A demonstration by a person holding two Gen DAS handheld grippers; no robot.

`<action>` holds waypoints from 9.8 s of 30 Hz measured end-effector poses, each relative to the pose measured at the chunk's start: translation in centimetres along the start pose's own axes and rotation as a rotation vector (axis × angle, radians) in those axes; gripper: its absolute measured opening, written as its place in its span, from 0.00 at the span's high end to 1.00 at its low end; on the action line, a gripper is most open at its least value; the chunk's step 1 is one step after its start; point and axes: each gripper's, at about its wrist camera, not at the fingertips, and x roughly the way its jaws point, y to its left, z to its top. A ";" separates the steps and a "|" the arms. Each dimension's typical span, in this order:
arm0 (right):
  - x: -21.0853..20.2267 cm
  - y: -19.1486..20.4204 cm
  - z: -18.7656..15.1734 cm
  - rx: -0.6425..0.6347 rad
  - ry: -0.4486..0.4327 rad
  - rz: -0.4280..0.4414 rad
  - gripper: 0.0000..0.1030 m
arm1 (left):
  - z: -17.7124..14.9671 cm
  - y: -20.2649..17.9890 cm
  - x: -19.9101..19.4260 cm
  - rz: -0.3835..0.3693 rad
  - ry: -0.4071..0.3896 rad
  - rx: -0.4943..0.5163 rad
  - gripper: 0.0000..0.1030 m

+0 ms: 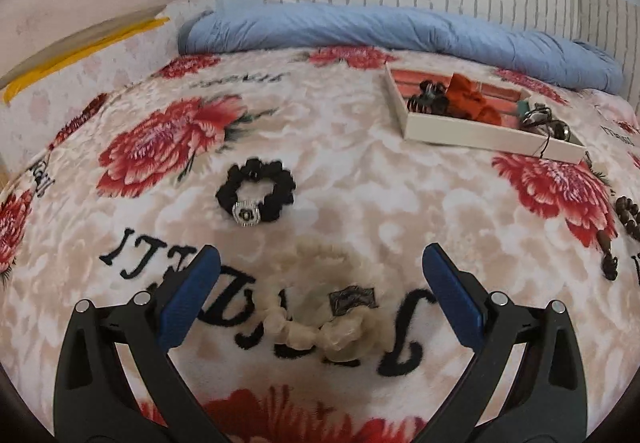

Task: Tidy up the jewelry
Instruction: 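Move the left tool to the cream scrunchie while the right tool approaches the wooden bead bracelet, then grasp the cream scrunchie with the left tool while the right tool grasps the wooden bead bracelet, then carry the cream scrunchie and wooden bead bracelet over the tray, then lower both items into the tray and open both tools, then move the left tool to the black charm scrunchie while the right tool approaches the brown pendant, then grasp the black charm scrunchie with the left tool while the right tool grasps the brown pendant necklace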

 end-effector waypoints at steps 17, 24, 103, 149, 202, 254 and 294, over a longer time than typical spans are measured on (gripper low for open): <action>6.4 0.3 -0.3 0.029 0.231 0.062 0.38 | -0.6 0.4 3.8 -0.076 0.164 -0.030 0.24; 6.7 0.2 -0.5 0.036 0.245 0.063 0.43 | -0.5 0.4 4.1 -0.085 0.171 -0.033 0.38; 3.1 2.0 5.6 -0.078 0.055 0.207 0.81 | 5.6 -0.4 3.5 -0.178 0.064 -0.025 0.91; 18.4 22.5 19.5 -0.114 -0.016 0.448 0.81 | 26.0 -16.8 24.7 -0.285 0.073 0.115 0.90; 13.3 17.1 17.3 -0.076 0.139 0.449 0.09 | 23.0 -11.5 16.3 -0.171 0.126 0.125 0.05; -3.0 16.0 -4.5 -0.109 0.296 0.223 0.46 | 6.2 7.0 12.2 -0.140 0.199 0.070 0.17; -2.7 12.2 4.1 -0.111 0.099 0.374 0.78 | 10.5 2.9 7.6 -0.101 0.080 0.113 0.83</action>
